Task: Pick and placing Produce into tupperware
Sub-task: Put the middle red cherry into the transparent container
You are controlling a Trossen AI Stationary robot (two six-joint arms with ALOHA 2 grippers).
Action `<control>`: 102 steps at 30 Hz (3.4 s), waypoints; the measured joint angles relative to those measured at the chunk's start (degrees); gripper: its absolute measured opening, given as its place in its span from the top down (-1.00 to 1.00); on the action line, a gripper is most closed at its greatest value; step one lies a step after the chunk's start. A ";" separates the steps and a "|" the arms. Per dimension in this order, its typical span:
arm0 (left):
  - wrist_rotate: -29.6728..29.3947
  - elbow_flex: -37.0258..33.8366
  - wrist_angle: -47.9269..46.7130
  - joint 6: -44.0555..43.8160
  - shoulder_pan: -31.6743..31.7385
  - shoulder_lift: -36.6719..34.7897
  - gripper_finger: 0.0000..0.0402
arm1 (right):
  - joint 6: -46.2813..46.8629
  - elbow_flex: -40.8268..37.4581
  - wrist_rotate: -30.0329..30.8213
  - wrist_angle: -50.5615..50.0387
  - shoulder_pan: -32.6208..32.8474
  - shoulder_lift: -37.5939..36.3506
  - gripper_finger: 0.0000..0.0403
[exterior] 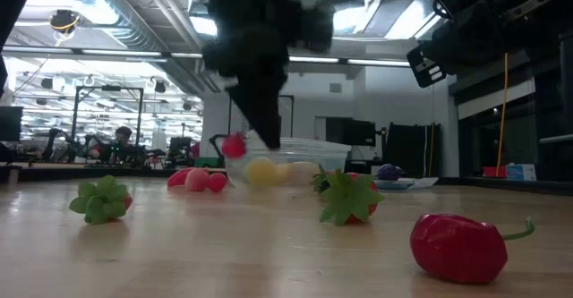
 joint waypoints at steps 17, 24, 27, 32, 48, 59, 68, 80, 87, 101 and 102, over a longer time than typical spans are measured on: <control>-10.68 -24.16 23.26 -5.41 -6.42 -24.22 1.00 | 0.00 0.00 0.08 1.04 3.73 0.00 0.97; -7.96 -42.07 49.23 0.29 -4.91 -33.11 1.00 | -0.31 0.00 0.65 1.11 3.93 0.00 0.97; -4.95 -49.94 61.50 1.26 -3.11 -35.05 1.00 | -0.34 0.00 0.67 1.12 3.93 0.00 0.97; 1.23 -59.23 79.27 4.39 0.22 -35.47 1.00 | -0.44 0.00 0.69 1.10 3.93 0.00 0.97; 20.71 -67.07 102.32 15.22 10.34 -35.28 1.00 | -3.04 0.00 4.17 1.08 3.93 0.00 0.97; 21.53 -67.06 107.98 16.68 12.42 -35.28 1.00 | -1.51 0.00 4.14 1.08 3.93 0.00 0.97; 15.43 -65.50 107.34 19.18 12.42 -35.25 1.00 | -1.49 0.00 4.12 2.08 3.93 0.00 0.97; 3.11 -58.16 93.78 24.25 12.44 -34.79 1.00 | -1.78 0.00 7.19 2.39 3.93 0.00 0.97; 3.67 -55.85 93.47 25.57 15.78 -31.00 1.00 | -2.90 0.00 8.45 2.46 3.96 0.00 0.97; 19.79 -44.31 86.60 19.47 27.45 -17.13 1.00 | -4.96 0.00 8.46 4.53 3.93 0.00 0.97; 20.18 -42.78 83.68 19.49 27.88 -16.84 1.00 | -4.96 0.00 8.45 4.57 3.93 0.00 0.97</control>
